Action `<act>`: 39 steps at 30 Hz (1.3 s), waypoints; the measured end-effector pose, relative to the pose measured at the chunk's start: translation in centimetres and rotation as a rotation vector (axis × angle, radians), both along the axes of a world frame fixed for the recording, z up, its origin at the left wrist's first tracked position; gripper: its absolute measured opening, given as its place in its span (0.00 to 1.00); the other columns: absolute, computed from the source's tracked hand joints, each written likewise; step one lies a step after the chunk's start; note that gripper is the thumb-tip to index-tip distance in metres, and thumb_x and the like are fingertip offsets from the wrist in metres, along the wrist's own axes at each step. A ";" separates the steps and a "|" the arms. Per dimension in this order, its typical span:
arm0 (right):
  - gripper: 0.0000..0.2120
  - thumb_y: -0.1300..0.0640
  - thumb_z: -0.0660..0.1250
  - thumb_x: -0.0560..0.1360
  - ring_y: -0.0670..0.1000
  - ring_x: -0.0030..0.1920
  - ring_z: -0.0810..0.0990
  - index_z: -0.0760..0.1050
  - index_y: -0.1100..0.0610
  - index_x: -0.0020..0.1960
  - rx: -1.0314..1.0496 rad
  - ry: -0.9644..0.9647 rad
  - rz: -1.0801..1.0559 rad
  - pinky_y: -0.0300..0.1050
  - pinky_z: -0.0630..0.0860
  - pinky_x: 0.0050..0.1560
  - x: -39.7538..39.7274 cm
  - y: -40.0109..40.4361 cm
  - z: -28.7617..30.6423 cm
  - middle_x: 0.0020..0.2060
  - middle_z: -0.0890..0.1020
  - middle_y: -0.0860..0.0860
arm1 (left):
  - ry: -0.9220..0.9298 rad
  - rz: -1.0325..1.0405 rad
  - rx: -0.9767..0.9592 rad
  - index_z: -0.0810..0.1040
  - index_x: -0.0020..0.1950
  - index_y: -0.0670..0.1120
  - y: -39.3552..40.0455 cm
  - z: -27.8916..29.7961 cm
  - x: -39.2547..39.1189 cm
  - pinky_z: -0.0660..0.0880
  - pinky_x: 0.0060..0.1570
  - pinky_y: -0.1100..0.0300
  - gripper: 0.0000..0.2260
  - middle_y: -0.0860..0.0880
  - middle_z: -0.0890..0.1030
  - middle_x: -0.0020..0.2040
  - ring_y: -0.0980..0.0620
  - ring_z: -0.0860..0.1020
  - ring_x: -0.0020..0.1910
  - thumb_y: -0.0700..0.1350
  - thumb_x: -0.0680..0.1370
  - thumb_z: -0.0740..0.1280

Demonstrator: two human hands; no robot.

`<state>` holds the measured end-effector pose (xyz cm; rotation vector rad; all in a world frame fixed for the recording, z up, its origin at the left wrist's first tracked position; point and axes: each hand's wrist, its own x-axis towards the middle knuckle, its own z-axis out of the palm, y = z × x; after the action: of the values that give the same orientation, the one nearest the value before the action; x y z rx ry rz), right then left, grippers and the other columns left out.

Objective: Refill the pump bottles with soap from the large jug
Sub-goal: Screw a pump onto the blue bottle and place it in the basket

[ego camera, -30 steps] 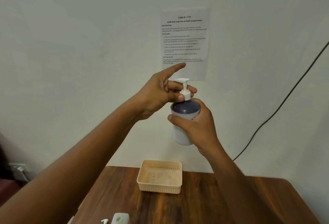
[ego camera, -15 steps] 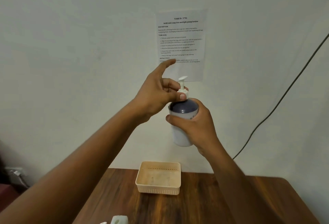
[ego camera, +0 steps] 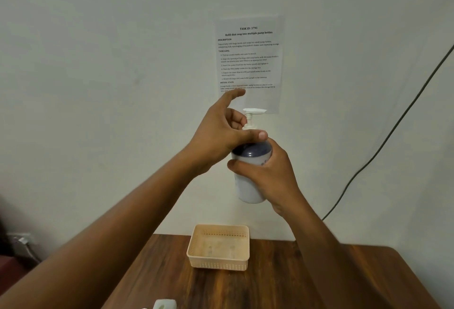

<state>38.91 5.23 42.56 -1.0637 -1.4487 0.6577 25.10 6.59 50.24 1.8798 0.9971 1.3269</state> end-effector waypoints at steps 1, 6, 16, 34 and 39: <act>0.27 0.44 0.80 0.64 0.45 0.47 0.81 0.70 0.39 0.58 0.002 -0.001 0.002 0.38 0.77 0.43 0.0 0.0 0.0 0.50 0.80 0.39 | 0.000 0.014 0.007 0.67 0.78 0.56 0.0 -0.1 0.1 0.82 0.46 0.62 0.44 0.52 0.79 0.41 0.58 0.80 0.39 0.45 0.67 0.84; 0.28 0.46 0.81 0.64 0.47 0.47 0.81 0.72 0.42 0.59 -0.025 0.040 0.046 0.41 0.79 0.42 0.4 0.0 -0.2 0.50 0.80 0.41 | -0.018 -0.083 -0.030 0.64 0.81 0.54 -0.2 0.5 -0.5 0.84 0.57 0.51 0.45 0.44 0.88 0.46 0.46 0.88 0.48 0.33 0.70 0.80; 0.35 0.45 0.79 0.60 0.55 0.52 0.83 0.74 0.49 0.64 -0.119 0.102 0.316 0.58 0.83 0.50 1.6 0.2 -0.3 0.54 0.83 0.49 | -0.048 -0.368 -0.170 0.56 0.84 0.52 0.0 0.8 -1.9 0.81 0.62 0.52 0.43 0.39 0.86 0.59 0.41 0.85 0.60 0.29 0.76 0.73; 0.33 0.52 0.78 0.63 0.67 0.55 0.80 0.73 0.58 0.65 -0.198 0.130 0.590 0.69 0.79 0.55 2.4 0.6 -1.2 0.55 0.81 0.61 | -0.035 -0.232 -0.182 0.72 0.75 0.49 -0.5 0.1 -1.8 0.79 0.65 0.41 0.36 0.39 0.80 0.46 0.32 0.83 0.54 0.28 0.71 0.77; 0.30 0.54 0.76 0.66 0.65 0.54 0.81 0.73 0.60 0.65 -0.263 0.119 0.691 0.65 0.78 0.57 2.9 0.8 -1.2 0.54 0.82 0.61 | -0.038 -0.192 -0.201 0.74 0.71 0.48 -0.1 -0.6 -1.8 0.78 0.65 0.37 0.32 0.37 0.80 0.49 0.28 0.82 0.57 0.30 0.70 0.78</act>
<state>41.76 6.02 41.35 -0.6817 -1.6538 1.4088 23.35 6.46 49.61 1.7441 0.8723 1.1050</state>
